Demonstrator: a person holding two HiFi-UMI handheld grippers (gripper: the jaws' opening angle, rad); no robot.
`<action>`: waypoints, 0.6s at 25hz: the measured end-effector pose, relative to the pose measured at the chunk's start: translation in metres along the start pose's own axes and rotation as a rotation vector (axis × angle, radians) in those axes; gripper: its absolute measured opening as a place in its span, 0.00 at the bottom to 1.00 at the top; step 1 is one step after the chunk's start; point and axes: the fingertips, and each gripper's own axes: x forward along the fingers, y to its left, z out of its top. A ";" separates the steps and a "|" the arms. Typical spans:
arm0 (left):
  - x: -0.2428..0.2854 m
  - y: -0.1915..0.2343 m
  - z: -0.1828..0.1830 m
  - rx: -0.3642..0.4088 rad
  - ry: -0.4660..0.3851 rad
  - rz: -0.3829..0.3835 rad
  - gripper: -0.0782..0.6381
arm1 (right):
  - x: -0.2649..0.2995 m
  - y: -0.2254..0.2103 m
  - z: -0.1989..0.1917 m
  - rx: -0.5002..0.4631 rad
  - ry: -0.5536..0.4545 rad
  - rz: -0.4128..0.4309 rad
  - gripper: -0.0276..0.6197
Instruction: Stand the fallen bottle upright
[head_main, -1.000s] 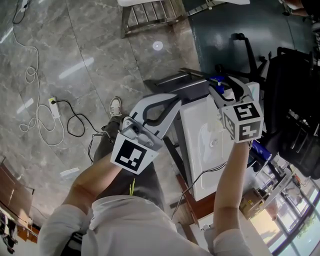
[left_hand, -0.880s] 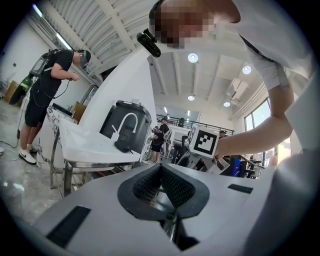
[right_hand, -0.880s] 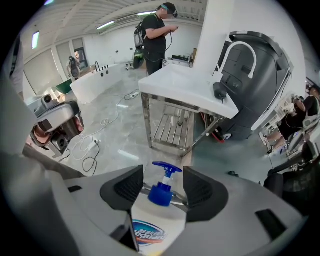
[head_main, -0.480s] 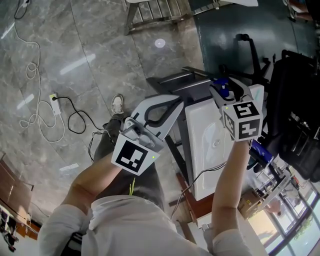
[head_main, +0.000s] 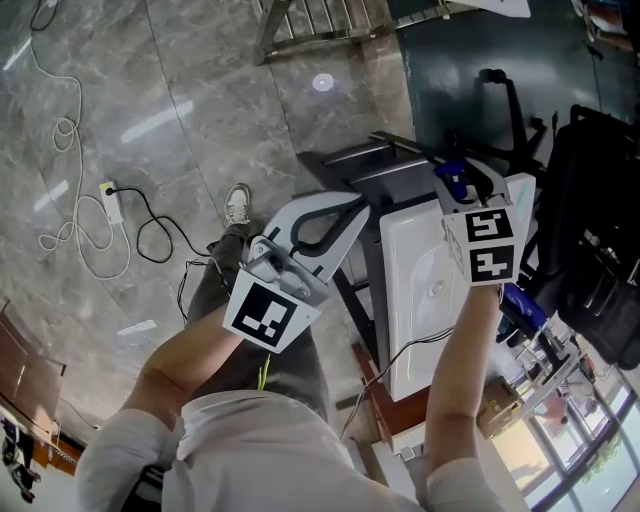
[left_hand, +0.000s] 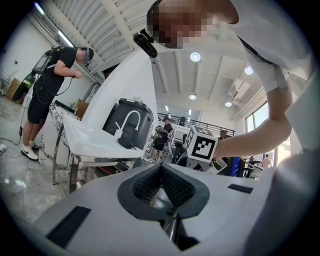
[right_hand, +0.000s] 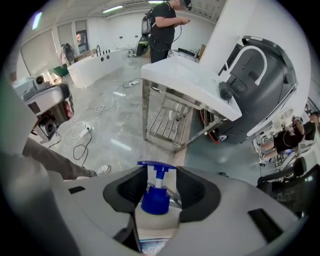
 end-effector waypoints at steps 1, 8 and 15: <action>-0.002 0.002 -0.002 0.001 0.003 0.002 0.13 | 0.001 0.000 0.000 -0.008 0.002 -0.013 0.35; -0.008 0.009 -0.006 -0.008 0.016 0.012 0.13 | 0.005 0.005 0.003 -0.089 0.030 -0.053 0.34; -0.013 0.016 -0.009 -0.020 0.027 0.013 0.13 | 0.002 0.005 0.006 -0.068 0.010 -0.068 0.34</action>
